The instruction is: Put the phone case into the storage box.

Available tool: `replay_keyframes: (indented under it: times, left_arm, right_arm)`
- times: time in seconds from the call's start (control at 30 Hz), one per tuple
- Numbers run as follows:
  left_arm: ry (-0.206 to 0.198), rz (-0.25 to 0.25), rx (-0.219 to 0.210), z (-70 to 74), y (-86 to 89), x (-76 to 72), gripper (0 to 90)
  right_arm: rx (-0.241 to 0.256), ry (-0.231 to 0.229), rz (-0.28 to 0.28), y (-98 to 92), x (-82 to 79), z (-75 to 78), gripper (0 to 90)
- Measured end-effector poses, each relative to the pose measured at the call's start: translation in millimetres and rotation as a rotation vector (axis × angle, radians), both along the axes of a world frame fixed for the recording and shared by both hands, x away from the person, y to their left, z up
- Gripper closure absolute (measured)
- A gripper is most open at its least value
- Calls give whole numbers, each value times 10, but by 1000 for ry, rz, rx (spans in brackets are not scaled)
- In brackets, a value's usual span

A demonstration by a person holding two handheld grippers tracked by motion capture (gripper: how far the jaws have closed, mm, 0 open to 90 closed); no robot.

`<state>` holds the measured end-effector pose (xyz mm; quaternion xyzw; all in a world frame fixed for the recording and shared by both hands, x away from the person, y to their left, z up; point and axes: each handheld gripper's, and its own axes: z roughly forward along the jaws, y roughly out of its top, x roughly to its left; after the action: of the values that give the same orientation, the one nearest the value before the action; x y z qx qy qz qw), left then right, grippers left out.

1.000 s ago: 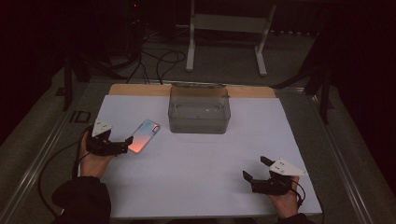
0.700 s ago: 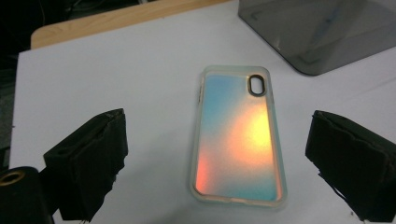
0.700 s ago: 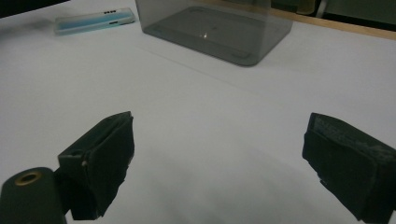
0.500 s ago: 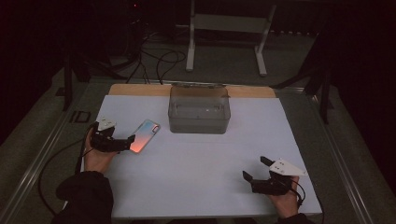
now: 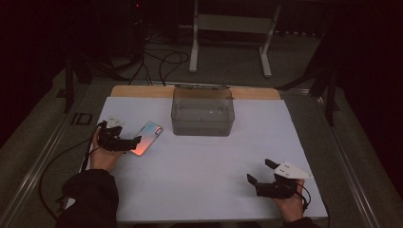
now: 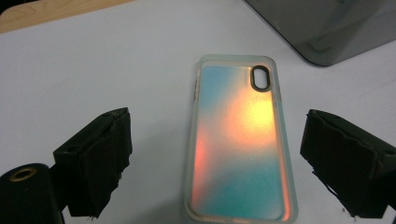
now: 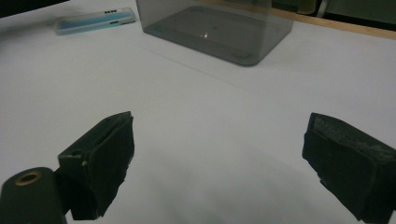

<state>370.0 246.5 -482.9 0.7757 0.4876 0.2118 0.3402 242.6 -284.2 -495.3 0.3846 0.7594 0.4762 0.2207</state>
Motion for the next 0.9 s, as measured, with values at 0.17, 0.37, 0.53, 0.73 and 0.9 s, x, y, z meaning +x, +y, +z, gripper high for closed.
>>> replay_keyframes:
  times: [0.17,0.37,0.53,0.73,0.9]
  left_arm:
    - [22,15,6,-36,-12,62,101]
    - [44,30,20,-85,-4,90,133]
    - [65,46,37,-133,-9,120,197]
    - [86,36,28,-166,-6,146,311]
    - [127,26,-3,-228,44,170,436]
  right_arm:
    - [-1,0,1,0,1,0,94]
    - [-3,0,1,0,2,-1,94]
    - [-4,2,4,4,2,-3,94]
    - [-5,3,5,4,3,-3,95]
    - [-6,3,8,5,4,-4,96]
